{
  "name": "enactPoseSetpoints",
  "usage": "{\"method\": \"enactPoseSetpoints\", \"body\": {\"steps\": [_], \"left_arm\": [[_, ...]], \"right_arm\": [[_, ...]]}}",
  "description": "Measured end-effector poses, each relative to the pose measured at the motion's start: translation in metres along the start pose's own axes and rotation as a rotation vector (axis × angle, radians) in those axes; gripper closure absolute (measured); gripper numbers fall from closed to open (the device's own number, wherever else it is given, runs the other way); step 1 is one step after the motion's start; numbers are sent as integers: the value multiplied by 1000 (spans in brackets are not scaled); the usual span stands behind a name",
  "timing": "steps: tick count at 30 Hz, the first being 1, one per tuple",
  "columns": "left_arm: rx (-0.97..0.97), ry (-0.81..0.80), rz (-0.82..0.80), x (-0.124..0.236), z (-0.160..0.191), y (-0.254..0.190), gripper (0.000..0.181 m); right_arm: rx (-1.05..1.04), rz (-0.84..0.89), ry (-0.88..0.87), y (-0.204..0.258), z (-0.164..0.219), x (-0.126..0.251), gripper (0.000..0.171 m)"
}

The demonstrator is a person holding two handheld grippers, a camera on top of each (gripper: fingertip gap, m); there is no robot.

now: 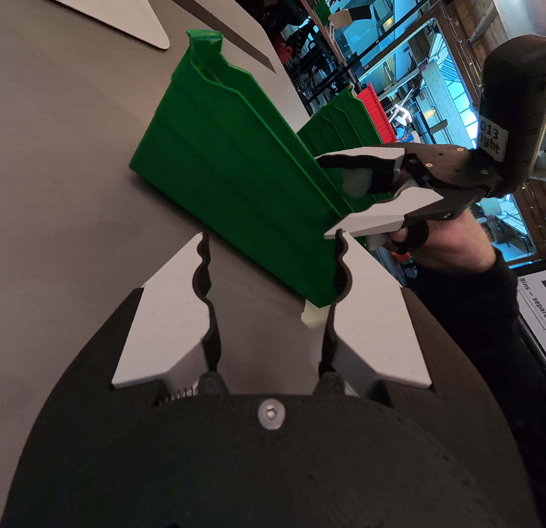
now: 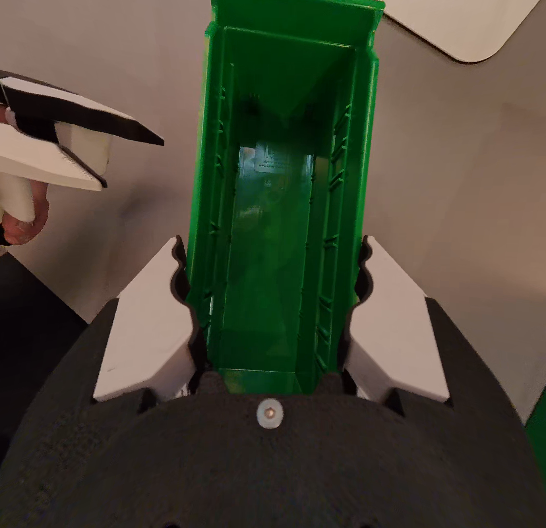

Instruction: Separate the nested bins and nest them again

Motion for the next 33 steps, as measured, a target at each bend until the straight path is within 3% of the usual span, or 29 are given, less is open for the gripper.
{"method": "enactPoseSetpoints", "body": {"steps": [7,10,12,15,20,23,26,30,33], "left_arm": [[2,-7,14,2,-3,-3,98],[17,24,58,-2,1,-14,95],[23,77,69,-10,8,-25,82],[13,142,-3,-17,16,-26,70],[45,199,-115,-6,18,-5,70],[56,280,-191,7,24,12,85],[-1,373,-329,25,29,35,118],[-44,406,-384,44,26,49,163],[-36,421,-388,58,27,61,174]], "right_arm": [[2,-68,29,0,13,19,58],[-21,-198,119,8,35,12,59],[-40,-279,93,19,35,11,57],[-59,-400,43,43,29,13,55],[-102,-629,-15,88,19,13,58],[-90,-724,-37,118,16,11,58],[-52,-795,-36,147,15,9,60],[-7,-801,-45,162,13,12,60],[15,-751,-105,147,10,32,61]]}}
Point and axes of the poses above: each gripper's, where its closed fingertips meet, x back along the fingers, z out of its underside, y = z × x across the jaws, the point moved 2 cm from there along x, back along the fingers, and after that the axes turned 9 degrees about y, right-handed, at the moved point
